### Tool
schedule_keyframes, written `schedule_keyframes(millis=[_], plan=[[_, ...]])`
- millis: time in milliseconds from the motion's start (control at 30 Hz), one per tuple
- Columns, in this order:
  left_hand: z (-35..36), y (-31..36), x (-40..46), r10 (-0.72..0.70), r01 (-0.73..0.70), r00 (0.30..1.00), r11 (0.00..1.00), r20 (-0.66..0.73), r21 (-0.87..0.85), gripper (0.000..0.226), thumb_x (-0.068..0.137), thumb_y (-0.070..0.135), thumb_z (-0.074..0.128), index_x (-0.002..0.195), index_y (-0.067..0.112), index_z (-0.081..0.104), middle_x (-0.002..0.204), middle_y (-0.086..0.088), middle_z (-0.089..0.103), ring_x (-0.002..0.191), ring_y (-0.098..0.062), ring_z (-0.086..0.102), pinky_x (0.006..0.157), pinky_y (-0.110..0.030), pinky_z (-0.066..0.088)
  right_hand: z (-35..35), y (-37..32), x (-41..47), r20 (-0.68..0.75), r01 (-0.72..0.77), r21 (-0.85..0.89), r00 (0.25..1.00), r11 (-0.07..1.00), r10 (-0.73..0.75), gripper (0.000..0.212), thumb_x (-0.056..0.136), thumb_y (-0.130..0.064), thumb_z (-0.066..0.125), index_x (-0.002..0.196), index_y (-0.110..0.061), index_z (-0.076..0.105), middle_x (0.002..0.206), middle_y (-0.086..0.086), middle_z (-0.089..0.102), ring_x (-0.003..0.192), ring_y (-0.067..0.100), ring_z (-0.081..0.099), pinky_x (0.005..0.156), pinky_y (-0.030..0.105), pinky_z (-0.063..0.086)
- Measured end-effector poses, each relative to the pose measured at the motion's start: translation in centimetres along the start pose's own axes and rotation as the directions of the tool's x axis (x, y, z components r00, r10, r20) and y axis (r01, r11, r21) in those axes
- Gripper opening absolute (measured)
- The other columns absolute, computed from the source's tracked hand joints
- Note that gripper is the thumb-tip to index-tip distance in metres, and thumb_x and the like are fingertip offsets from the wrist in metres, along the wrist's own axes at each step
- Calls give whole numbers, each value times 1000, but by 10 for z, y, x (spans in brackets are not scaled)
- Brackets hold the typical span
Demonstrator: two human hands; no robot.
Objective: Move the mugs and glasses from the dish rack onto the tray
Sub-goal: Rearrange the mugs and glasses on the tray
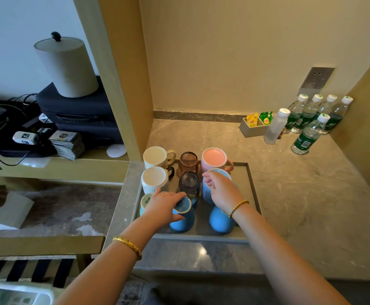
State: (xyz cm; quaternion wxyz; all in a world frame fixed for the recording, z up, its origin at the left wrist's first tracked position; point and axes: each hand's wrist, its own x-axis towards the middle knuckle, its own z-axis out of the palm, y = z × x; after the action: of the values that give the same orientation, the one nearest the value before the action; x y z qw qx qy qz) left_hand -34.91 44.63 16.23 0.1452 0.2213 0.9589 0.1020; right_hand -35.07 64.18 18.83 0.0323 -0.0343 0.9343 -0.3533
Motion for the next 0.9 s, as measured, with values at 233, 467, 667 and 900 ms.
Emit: schedule_keyframes(millis=[233, 467, 667, 900], plan=[[-3, 3, -1, -28, 29, 999, 999, 38, -28, 66, 81, 45, 65, 138, 32, 35, 137, 7, 51, 130, -16, 43, 116, -46, 4, 6, -3, 0, 48, 70, -177, 997, 982, -62, 36, 92, -5, 45, 126, -15, 50, 120, 8, 58, 111, 22, 55, 88, 29, 46], [-3, 1, -1, -52, 56, 997, 995, 55, -80, 67, 79, 45, 66, 137, 34, 35, 137, 9, 50, 131, -14, 41, 115, -47, -2, 6, -14, 37, 119, 202, -503, 979, 840, -165, 31, 94, -24, 47, 124, -16, 51, 125, 5, 55, 120, 26, 42, 101, 40, 30], [-19, -2, 10, 29, -27, 987, 1000, 161, -16, 64, 77, 50, 66, 132, 29, 41, 130, 4, 56, 123, -17, 49, 113, -42, 18, 21, -26, 68, 331, 181, -706, 939, 685, 93, 55, 87, -55, 47, 119, -11, 51, 121, 8, 58, 122, 28, 42, 105, 44, 19], [-20, -2, 21, 125, -142, 965, 988, 231, 58, 68, 76, 49, 68, 132, 23, 39, 125, -2, 60, 118, -22, 54, 113, -43, 20, 34, -24, 79, 298, 92, -705, 938, 703, 177, 67, 78, -63, 56, 117, -9, 50, 118, 8, 60, 119, 28, 46, 104, 41, 22]])
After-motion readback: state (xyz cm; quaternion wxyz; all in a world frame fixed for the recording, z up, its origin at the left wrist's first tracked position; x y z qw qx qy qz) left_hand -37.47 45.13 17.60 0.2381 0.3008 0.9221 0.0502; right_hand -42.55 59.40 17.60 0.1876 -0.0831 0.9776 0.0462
